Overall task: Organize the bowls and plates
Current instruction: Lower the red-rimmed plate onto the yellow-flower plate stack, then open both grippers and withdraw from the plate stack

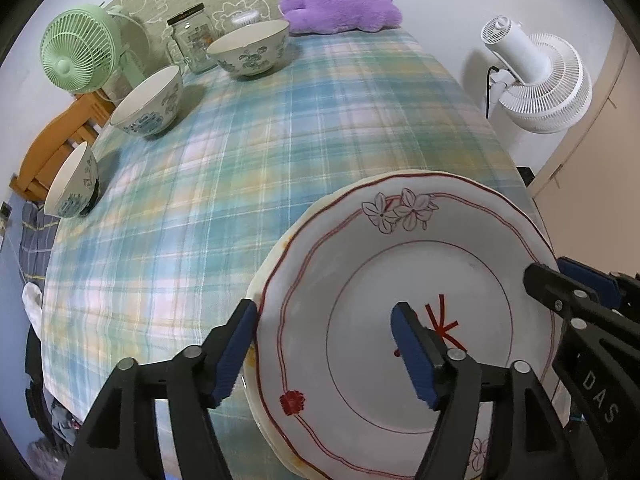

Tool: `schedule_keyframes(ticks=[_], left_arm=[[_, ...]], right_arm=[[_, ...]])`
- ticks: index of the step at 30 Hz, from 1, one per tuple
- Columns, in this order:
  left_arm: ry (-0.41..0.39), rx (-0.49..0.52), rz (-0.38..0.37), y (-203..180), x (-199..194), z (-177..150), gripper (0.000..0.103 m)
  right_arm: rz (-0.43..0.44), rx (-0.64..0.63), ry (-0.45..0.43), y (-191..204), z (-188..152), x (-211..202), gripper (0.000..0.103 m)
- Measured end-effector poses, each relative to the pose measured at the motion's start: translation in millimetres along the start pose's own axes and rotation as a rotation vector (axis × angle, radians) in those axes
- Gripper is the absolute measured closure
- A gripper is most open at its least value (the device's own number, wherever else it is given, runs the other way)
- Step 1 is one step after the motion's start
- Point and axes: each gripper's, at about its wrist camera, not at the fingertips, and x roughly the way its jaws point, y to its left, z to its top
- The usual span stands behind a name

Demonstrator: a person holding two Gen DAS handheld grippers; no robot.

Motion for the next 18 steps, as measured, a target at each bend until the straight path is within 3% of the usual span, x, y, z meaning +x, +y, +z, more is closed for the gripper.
schedule_keyframes(ticks=[5,8,10,18], left_arm=[[-0.014,-0.013,-0.008,1.8,-7.0,-1.2,0.021],[-0.028,-0.018,-0.015,6.8,-13.7,-1.3,0.015],[-0.039,-0.027,-0.024,12.8,-17.9,-1.4,0.013],[-0.094,-0.058,-0.041,49.5,-24.4,-3.4,0.012]], right_arm=[[0.037,0.0,0.018,-1.9,0.9,-0.9,0.068],[0.062,0.002,0.009,-0.5,0.2,-7.4,0.054],[0.074,-0.016,-0.011,5.8,0.7,-13.5,0.038],[0.058,-0.074,-0.072,46.0,5.1,-27.6,0.037]])
